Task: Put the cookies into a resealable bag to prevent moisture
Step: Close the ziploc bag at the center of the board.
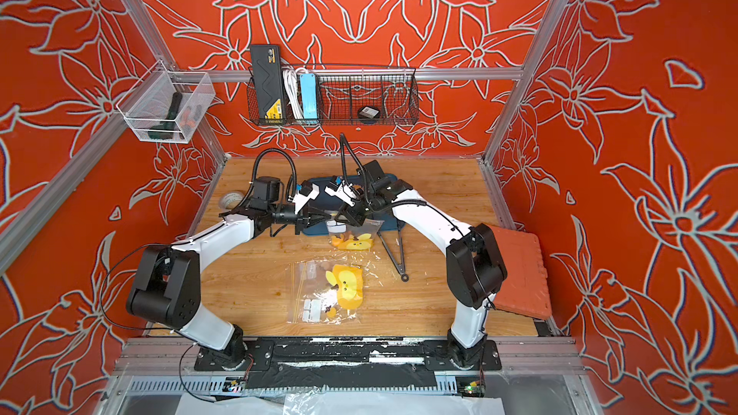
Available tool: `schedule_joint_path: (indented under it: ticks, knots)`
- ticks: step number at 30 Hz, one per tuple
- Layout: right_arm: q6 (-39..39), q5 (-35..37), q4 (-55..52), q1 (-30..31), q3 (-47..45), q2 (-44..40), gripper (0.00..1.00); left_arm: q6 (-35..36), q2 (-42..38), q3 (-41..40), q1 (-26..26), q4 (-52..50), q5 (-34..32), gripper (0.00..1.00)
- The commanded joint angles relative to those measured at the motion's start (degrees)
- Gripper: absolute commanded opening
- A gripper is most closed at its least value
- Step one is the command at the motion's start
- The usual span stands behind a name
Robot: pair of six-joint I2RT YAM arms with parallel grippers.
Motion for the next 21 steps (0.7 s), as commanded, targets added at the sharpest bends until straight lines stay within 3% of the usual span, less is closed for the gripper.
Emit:
schedule_joint_path:
  ticks: [1, 3, 4, 5, 8, 9, 10, 11, 12, 14, 15, 16, 21]
  knots:
    - [0.08, -2.30, 1.36, 0.38, 1.69, 0.33, 0.44, 0.25, 0.72, 1.84, 0.09, 0.94, 1.70, 0.00]
    - [0.40, -2.22, 1.61, 0.47, 1.80, 0.58, 0.33, 0.28, 0.74, 1.84, 0.09, 0.94, 1.73, 0.00]
    - [0.49, -2.30, 1.62, 0.47, 1.89, 0.70, 0.10, 0.24, 0.68, 1.84, 0.09, 0.90, 1.74, 0.00]
    - [0.71, -2.23, 1.69, 0.47, 1.85, 0.70, 0.00, 0.25, 0.67, 1.80, 0.09, 0.94, 1.74, 0.00]
    - [0.88, -2.18, 1.88, 0.47, 1.48, 0.41, 0.00, 0.24, 0.67, 1.85, 0.10, 0.85, 1.49, 0.00]
    - [1.06, -2.01, 2.53, 0.47, 0.98, 0.04, 0.06, 0.23, 0.72, 1.85, 0.09, 0.85, 1.44, 0.00]
    - [1.20, -1.75, 3.28, 0.47, 0.40, -0.28, 0.31, 0.26, 0.67, 1.85, 0.09, 0.85, 1.38, 0.00]
    - [1.24, -1.57, 3.77, 0.47, 0.06, -0.55, 0.43, 0.22, 0.67, 1.80, 0.09, 0.85, 1.44, 0.00]
    - [1.28, -1.48, 3.79, 0.47, 0.05, -0.60, 0.46, 0.23, 0.74, 1.85, 0.09, 0.85, 1.47, 0.00]
    - [1.23, -1.75, 3.38, 0.47, 0.48, -0.33, 0.43, 0.19, 0.69, 1.85, 0.13, 0.85, 1.47, 0.00]
    - [1.23, -2.07, 3.30, 0.40, 0.64, -0.24, 0.31, 0.15, 0.83, 1.80, 0.09, 0.85, 1.48, 0.00]
    - [1.33, -2.54, 3.13, 0.47, 0.87, -0.05, 0.00, 0.06, 0.82, 1.82, 0.11, 0.94, 1.55, 0.00]
    - [1.53, -3.35, 2.68, 0.47, 1.23, 0.16, 0.00, -0.27, 0.94, 1.80, 0.09, 1.26, 1.42, 0.00]
